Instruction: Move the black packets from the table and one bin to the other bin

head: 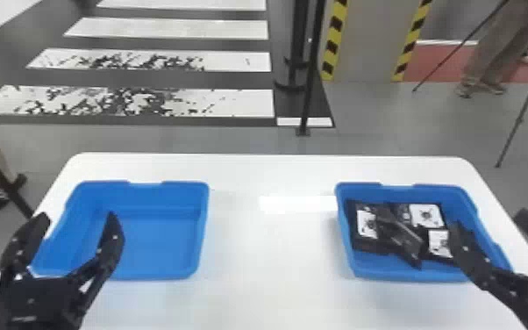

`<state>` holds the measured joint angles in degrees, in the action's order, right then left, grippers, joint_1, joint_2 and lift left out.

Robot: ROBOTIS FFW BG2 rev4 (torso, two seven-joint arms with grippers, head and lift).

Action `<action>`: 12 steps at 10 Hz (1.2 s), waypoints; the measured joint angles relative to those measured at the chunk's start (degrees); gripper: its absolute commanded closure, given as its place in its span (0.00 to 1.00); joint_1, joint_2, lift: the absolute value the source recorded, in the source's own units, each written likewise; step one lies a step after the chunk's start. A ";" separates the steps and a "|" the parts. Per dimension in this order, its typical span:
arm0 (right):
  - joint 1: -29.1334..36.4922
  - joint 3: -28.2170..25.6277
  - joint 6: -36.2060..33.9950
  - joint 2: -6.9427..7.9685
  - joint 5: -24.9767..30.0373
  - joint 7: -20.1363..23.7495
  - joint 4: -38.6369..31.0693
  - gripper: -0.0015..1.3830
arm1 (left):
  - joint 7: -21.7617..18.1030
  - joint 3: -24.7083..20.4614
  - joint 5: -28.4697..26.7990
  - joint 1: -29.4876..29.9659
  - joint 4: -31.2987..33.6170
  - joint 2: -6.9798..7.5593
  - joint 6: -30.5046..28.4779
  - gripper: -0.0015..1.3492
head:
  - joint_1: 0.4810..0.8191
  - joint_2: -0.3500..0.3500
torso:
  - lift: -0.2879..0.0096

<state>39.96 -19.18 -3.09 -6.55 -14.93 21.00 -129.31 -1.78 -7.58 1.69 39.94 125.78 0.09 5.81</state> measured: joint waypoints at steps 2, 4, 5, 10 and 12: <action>-0.15 -0.01 0.00 -0.03 0.26 0.00 0.19 0.07 | -0.01 0.41 0.92 -0.13 -0.13 0.00 0.40 0.20 | 0.63 0.45 | 0.60; -0.30 -0.01 0.00 -0.06 0.31 0.01 0.28 0.07 | -0.01 1.04 1.05 -0.38 -0.14 0.00 0.75 0.20 | 0.63 0.44 | 0.60; -0.37 -0.01 0.00 -0.10 0.34 0.00 0.27 0.07 | 0.00 1.22 1.00 -0.43 -0.14 0.00 0.85 0.19 | 0.63 0.43 | 0.60; -0.56 -0.01 -0.04 -0.18 1.93 0.00 -0.69 0.07 | -0.05 1.64 0.60 -0.71 -0.32 0.00 1.93 0.19 | 0.63 0.43 | 0.60; -0.54 -0.01 -0.13 -0.21 2.28 0.00 -0.88 0.07 | -0.04 1.96 0.65 -0.82 -0.41 0.00 2.22 0.19 | 0.63 0.42 | 0.60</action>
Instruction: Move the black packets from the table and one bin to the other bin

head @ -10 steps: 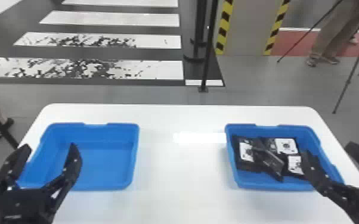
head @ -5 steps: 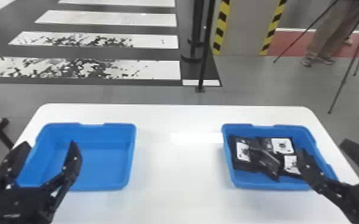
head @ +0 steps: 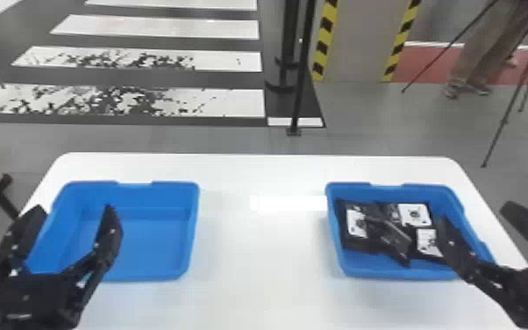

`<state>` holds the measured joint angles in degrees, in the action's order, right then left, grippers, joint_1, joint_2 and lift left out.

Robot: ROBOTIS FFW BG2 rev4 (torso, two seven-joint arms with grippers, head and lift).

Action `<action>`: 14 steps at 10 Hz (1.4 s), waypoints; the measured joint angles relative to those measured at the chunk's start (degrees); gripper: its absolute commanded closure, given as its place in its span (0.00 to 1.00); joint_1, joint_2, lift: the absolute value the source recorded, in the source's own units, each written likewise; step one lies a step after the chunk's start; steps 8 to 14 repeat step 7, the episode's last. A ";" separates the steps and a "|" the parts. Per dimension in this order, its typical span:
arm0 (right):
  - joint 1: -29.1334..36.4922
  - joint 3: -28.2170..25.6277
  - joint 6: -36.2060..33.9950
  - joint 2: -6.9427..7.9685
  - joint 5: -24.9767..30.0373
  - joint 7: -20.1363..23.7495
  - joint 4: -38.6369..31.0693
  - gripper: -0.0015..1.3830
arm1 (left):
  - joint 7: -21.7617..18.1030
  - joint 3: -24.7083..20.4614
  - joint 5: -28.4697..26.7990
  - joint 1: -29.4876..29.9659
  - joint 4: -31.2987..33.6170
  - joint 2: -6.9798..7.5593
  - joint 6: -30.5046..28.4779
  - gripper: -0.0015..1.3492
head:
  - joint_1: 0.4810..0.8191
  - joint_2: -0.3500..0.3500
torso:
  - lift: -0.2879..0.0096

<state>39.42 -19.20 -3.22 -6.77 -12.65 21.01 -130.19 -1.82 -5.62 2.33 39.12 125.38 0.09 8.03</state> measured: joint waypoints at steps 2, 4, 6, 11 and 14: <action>0.11 0.00 -0.01 0.02 0.08 -0.25 -0.22 0.07 | -0.01 0.13 0.08 0.06 -0.01 0.00 0.16 0.19 | 0.63 0.42 | 0.60; 0.54 0.00 -0.10 0.08 0.08 -1.02 -0.83 0.07 | -0.02 0.15 0.19 0.11 -0.01 0.00 0.39 0.19 | 0.63 0.41 | 0.60; 0.73 0.00 -0.96 0.08 0.08 -1.07 -1.32 0.07 | -0.02 0.21 0.49 0.11 -0.01 0.00 0.41 0.19 | 0.63 0.42 | 0.60; 0.77 0.00 -1.02 0.08 0.08 -1.06 -1.46 0.07 | -0.04 0.25 0.66 0.11 -0.10 0.00 0.44 0.19 | 0.63 0.42 | 0.60; 0.77 0.00 -1.02 0.08 0.08 -1.06 -1.46 0.07 | -0.04 0.25 0.66 0.11 -0.10 0.00 0.44 0.19 | 0.63 0.42 | 0.60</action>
